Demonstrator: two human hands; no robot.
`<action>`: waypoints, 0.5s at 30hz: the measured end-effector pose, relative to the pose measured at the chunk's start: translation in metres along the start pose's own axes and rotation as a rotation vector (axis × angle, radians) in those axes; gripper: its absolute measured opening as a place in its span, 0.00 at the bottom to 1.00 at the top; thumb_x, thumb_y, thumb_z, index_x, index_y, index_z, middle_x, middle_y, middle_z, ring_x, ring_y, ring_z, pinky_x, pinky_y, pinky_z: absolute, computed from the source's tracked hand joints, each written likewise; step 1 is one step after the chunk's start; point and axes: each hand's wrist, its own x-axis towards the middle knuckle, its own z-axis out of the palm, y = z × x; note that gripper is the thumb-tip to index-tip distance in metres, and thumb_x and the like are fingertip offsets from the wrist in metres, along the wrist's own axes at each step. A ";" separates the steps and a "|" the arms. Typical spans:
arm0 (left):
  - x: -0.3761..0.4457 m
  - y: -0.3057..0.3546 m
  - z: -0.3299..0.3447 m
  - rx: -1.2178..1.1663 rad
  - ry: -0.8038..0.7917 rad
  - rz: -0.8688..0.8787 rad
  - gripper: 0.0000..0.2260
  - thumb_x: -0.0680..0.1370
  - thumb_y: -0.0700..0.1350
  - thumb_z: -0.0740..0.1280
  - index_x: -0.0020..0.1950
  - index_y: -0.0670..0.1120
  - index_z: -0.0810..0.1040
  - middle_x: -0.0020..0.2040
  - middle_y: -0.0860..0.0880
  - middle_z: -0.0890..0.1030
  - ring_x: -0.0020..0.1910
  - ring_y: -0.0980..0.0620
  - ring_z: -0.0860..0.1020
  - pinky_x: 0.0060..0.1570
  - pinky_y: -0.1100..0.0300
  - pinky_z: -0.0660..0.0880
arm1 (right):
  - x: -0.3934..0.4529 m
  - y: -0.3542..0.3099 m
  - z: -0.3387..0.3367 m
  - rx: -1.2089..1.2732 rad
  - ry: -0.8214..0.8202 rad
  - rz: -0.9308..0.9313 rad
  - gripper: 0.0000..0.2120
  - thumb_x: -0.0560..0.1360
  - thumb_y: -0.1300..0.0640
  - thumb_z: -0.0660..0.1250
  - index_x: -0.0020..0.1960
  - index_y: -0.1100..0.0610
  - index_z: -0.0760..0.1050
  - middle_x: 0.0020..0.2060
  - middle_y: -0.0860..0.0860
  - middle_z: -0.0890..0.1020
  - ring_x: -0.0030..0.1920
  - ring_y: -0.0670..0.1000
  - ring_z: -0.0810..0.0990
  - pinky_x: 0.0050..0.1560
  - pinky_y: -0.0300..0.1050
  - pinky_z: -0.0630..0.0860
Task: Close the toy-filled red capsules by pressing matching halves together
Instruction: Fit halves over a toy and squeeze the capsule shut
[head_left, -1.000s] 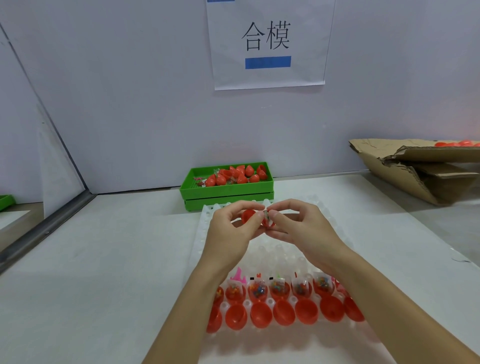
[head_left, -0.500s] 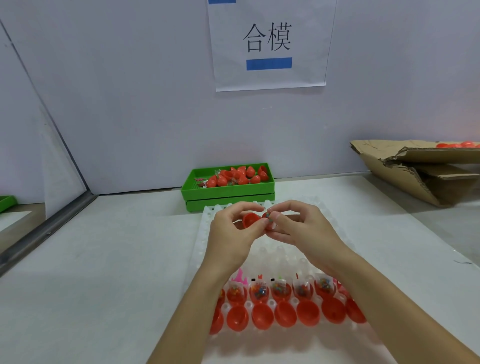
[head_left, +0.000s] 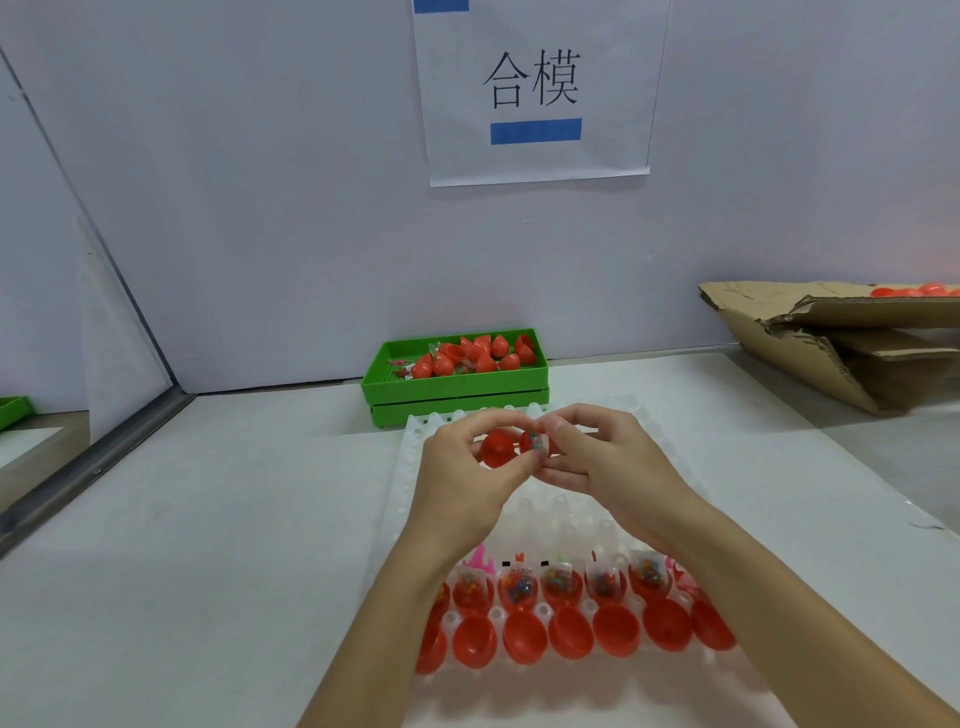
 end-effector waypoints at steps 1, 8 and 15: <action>0.000 0.000 0.000 0.000 0.002 -0.001 0.07 0.73 0.42 0.76 0.50 0.51 0.85 0.45 0.54 0.85 0.46 0.56 0.83 0.50 0.66 0.79 | 0.000 -0.001 0.000 0.008 0.002 0.005 0.07 0.81 0.57 0.66 0.52 0.59 0.81 0.46 0.57 0.86 0.46 0.55 0.87 0.53 0.48 0.83; -0.001 0.001 0.001 0.012 0.063 0.085 0.10 0.72 0.39 0.77 0.50 0.52 0.87 0.47 0.53 0.84 0.45 0.56 0.81 0.47 0.64 0.80 | -0.001 -0.002 0.000 0.000 0.029 -0.016 0.05 0.79 0.59 0.68 0.52 0.58 0.81 0.42 0.54 0.87 0.45 0.53 0.88 0.49 0.43 0.84; 0.000 -0.002 0.001 0.077 0.071 0.077 0.08 0.71 0.41 0.77 0.49 0.49 0.87 0.46 0.54 0.84 0.47 0.57 0.81 0.47 0.65 0.79 | -0.002 -0.004 0.000 0.041 0.002 -0.008 0.05 0.79 0.59 0.68 0.51 0.61 0.82 0.43 0.56 0.87 0.47 0.54 0.87 0.51 0.45 0.83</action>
